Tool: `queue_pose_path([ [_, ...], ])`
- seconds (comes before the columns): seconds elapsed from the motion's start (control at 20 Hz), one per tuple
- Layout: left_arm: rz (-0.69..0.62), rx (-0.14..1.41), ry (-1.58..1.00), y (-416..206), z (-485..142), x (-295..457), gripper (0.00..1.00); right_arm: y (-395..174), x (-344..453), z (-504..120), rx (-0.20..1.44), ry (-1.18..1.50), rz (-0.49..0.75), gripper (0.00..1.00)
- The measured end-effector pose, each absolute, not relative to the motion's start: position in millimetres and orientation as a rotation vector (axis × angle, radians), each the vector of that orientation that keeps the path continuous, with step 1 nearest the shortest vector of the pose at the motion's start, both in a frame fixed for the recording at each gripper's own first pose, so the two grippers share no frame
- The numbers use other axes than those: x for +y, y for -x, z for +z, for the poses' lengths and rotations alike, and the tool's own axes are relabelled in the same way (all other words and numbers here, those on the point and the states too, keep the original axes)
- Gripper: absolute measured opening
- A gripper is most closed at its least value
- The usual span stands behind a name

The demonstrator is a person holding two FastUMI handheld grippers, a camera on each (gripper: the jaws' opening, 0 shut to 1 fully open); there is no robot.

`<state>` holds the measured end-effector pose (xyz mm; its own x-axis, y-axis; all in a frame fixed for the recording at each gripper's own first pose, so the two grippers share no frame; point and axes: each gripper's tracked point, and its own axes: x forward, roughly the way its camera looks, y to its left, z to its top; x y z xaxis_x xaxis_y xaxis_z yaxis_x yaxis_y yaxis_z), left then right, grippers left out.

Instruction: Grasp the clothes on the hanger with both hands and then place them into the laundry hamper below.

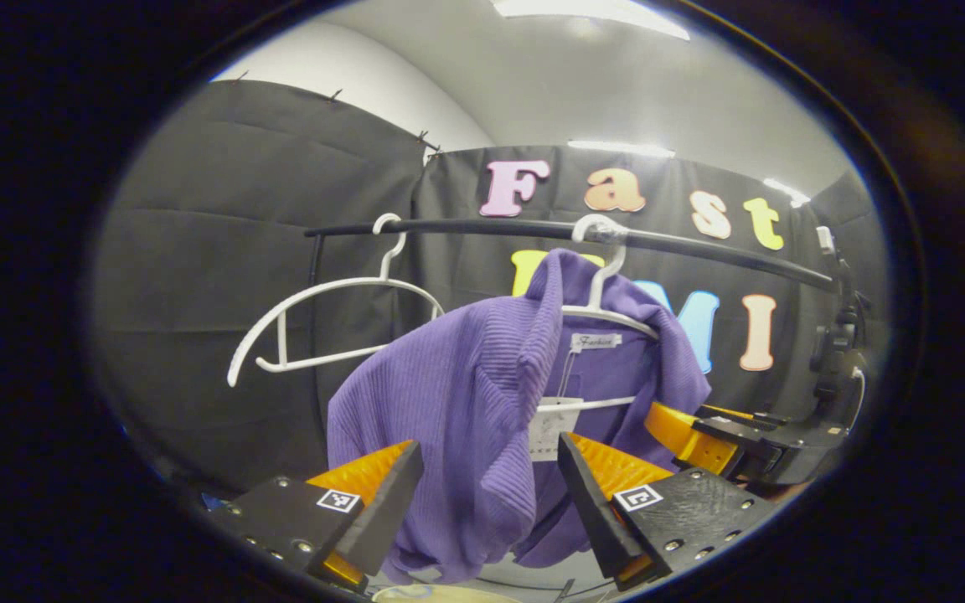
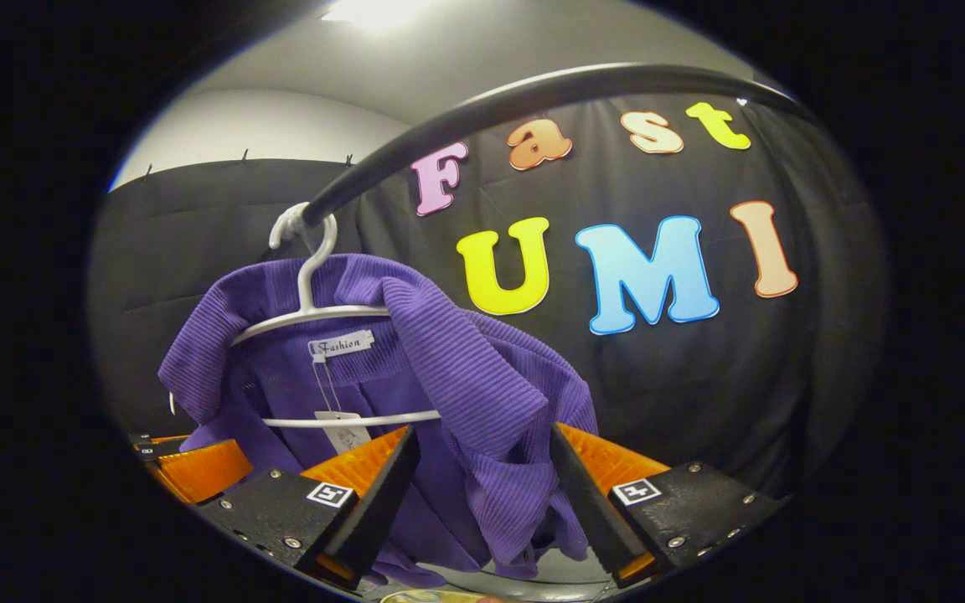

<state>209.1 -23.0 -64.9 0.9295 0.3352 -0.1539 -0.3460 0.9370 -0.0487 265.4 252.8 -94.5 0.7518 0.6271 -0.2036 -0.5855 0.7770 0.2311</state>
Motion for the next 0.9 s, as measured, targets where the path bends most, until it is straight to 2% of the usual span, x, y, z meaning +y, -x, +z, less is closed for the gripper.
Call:
queue_pose_path([
  [0.05, 0.367, 0.143, 0.074, -216, -66, -18, 0.98, -269, 256, -97, 0.281, -0.170, 0.671, 0.96],
  [0.5, 0.512, 0.129, 0.032, -243, -79, 11, 0.98, -287, 278, -115, 0.304, -0.202, 0.692, 0.94],
  [0.55, 0.517, 0.123, 0.031, -244, -78, 13, 0.98, -289, 279, -114, 0.294, -0.198, 0.690, 0.90],
  [0.6, 0.551, 0.114, 0.026, -238, -76, 20, 0.82, -289, 277, -112, 0.284, -0.195, 0.686, 0.87],
  [0.7, 0.522, 0.101, 0.050, -237, -74, 17, 0.51, -289, 278, -110, 0.268, -0.195, 0.692, 0.71],
  [0.75, 0.518, 0.096, 0.066, -235, -73, 17, 0.51, -289, 278, -109, 0.262, -0.190, 0.693, 0.55],
  [0.8, 0.557, 0.082, 0.077, -229, -72, 29, 0.36, -290, 277, -107, 0.255, -0.190, 0.690, 0.46],
  [0.85, 0.553, 0.064, 0.103, -232, -73, 34, 0.20, -290, 276, -106, 0.256, -0.198, 0.690, 0.31],
  [0.9, 0.528, 0.058, 0.123, -228, -71, 22, 0.05, -290, 275, -107, 0.262, -0.213, 0.694, 0.25],
])
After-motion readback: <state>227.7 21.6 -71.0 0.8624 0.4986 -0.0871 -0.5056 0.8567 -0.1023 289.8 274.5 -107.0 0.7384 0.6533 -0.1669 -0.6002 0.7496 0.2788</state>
